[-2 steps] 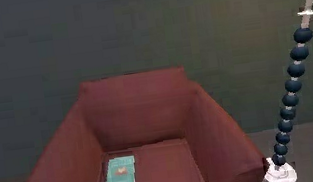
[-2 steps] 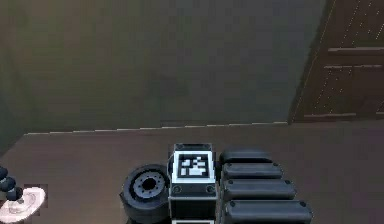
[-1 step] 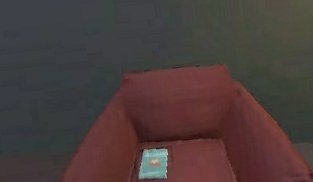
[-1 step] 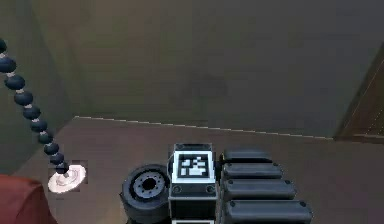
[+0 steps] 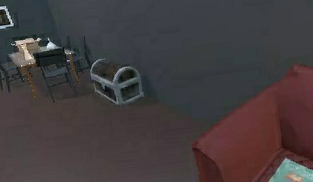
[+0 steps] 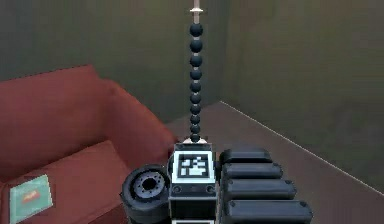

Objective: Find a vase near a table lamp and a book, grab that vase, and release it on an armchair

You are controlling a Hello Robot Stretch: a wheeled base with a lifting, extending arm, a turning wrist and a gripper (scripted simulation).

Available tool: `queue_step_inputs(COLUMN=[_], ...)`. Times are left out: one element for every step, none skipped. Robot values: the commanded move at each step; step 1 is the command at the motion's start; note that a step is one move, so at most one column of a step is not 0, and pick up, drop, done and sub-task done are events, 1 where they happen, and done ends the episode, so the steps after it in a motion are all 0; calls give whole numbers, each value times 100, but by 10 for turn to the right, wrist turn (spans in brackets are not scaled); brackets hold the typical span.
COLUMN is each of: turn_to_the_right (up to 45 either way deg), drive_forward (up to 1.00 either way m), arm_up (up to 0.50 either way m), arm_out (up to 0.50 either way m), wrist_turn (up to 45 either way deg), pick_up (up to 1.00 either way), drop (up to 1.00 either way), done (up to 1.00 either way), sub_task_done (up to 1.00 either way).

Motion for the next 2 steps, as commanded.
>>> queue_step_inputs(turn_to_the_right=[-60, -30], drive_forward=[0, 0], arm_up=[0, 0], arm_out=[0, 0], wrist_turn=[0, 0], pick_up=[0, 0], drop=[0, 0], done=[0, 0], sub_task_done=[0, 0])
